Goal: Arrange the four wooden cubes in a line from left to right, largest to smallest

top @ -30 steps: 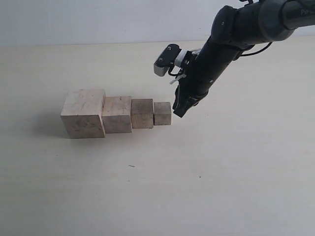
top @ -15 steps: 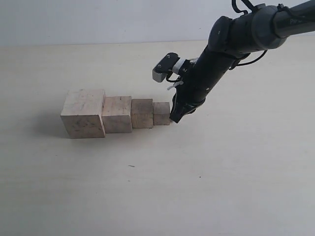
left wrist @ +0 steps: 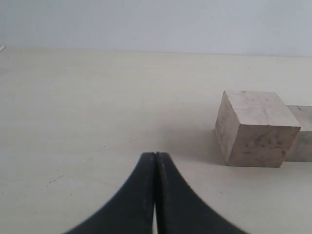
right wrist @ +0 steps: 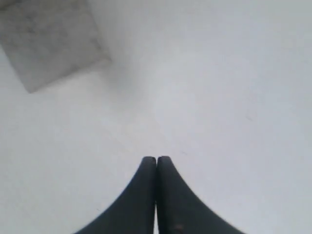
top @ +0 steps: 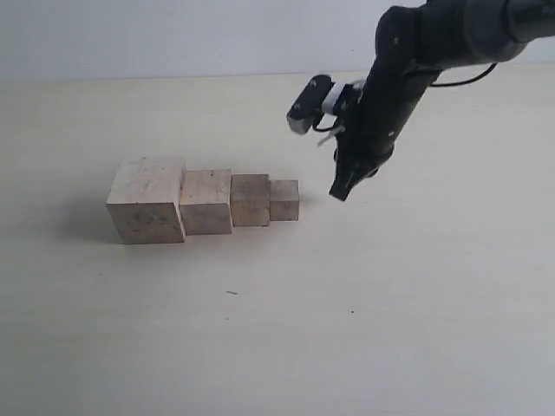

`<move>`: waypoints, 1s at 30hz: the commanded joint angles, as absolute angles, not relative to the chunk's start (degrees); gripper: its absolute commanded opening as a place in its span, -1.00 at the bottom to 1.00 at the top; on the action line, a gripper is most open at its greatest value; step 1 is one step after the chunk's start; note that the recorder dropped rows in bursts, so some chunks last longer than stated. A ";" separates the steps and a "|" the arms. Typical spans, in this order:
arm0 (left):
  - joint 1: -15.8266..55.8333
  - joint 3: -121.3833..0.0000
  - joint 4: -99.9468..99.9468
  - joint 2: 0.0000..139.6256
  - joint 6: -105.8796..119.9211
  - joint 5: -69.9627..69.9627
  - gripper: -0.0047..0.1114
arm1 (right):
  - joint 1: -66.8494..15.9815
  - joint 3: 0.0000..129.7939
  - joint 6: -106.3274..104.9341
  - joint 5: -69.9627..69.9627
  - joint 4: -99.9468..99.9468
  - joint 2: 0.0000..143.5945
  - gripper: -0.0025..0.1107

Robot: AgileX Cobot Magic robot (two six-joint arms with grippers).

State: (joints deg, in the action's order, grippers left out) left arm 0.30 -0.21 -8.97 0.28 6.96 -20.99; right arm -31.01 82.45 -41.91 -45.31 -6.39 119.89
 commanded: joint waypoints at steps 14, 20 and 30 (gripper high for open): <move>0.58 0.00 -8.87 0.00 7.03 -20.32 -0.92 | -28.02 65.50 -24.16 -34.34 -39.93 90.82 -0.96; 0.58 0.00 -8.87 0.00 7.03 -20.32 -0.92 | -28.02 59.24 -23.95 -36.83 -43.52 85.93 -0.96; 0.58 0.00 -8.87 0.00 7.03 -20.32 -0.92 | -28.02 59.24 -24.04 -34.43 -43.52 84.59 -0.96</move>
